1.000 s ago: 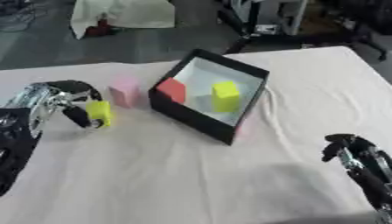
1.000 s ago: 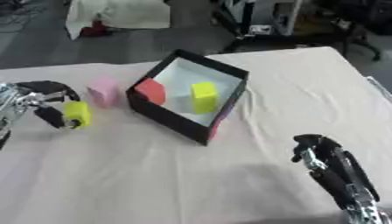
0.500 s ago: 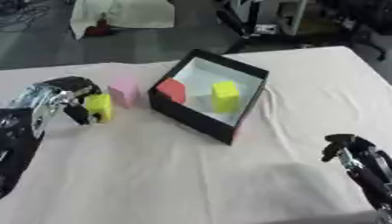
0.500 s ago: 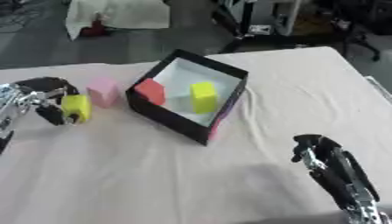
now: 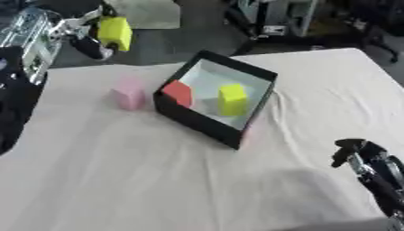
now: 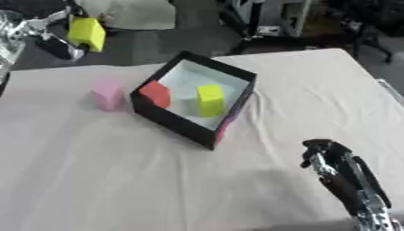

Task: Pick up objects on the table and place them in the box.

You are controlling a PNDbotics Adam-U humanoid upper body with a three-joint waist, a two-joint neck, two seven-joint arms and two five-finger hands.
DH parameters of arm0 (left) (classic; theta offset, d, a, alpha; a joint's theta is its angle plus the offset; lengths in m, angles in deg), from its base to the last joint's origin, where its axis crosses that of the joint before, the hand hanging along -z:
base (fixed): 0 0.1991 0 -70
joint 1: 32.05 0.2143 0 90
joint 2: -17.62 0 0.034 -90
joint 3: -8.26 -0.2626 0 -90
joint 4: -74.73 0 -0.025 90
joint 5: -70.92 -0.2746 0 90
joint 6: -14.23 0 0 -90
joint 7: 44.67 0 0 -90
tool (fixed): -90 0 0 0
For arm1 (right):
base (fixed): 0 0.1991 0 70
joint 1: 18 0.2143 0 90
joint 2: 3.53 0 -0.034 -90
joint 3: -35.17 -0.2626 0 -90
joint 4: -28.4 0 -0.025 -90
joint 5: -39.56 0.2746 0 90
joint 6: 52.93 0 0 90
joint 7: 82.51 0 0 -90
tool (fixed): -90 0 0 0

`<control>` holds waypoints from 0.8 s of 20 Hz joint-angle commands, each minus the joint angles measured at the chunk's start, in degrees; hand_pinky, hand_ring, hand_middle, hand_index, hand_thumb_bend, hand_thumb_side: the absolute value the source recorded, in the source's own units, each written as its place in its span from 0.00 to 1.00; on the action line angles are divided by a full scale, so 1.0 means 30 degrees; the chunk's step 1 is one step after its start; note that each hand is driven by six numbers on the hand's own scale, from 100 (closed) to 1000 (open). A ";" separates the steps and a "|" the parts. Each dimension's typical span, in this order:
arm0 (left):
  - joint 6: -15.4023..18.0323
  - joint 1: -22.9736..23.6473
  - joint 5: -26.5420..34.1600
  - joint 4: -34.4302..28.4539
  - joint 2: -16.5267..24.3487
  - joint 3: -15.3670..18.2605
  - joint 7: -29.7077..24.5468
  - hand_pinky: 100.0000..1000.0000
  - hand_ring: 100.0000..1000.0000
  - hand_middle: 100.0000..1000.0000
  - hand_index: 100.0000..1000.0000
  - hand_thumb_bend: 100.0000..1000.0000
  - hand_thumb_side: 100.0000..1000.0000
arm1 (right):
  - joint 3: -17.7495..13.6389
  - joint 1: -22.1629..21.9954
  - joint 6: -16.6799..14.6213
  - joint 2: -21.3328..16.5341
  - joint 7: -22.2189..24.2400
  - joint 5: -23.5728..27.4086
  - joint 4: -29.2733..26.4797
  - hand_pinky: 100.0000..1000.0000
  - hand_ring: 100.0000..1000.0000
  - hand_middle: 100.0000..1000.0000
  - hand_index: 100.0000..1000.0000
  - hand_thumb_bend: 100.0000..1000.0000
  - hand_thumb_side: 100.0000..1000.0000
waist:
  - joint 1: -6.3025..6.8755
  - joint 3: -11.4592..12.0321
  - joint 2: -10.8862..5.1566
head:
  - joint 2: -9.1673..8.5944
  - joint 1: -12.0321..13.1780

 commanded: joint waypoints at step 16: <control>-0.1504 -0.0170 -0.3486 0.4325 -0.5692 0.0381 0.5294 0.73 0.72 0.74 0.90 0.47 0.89 | 0.0240 0.0283 -0.0003 -0.0064 0.0236 0.0176 -0.0127 0.68 0.44 0.44 0.64 0.00 0.52 | -0.0375 -0.0275 0.0017 | -0.0034 0.0704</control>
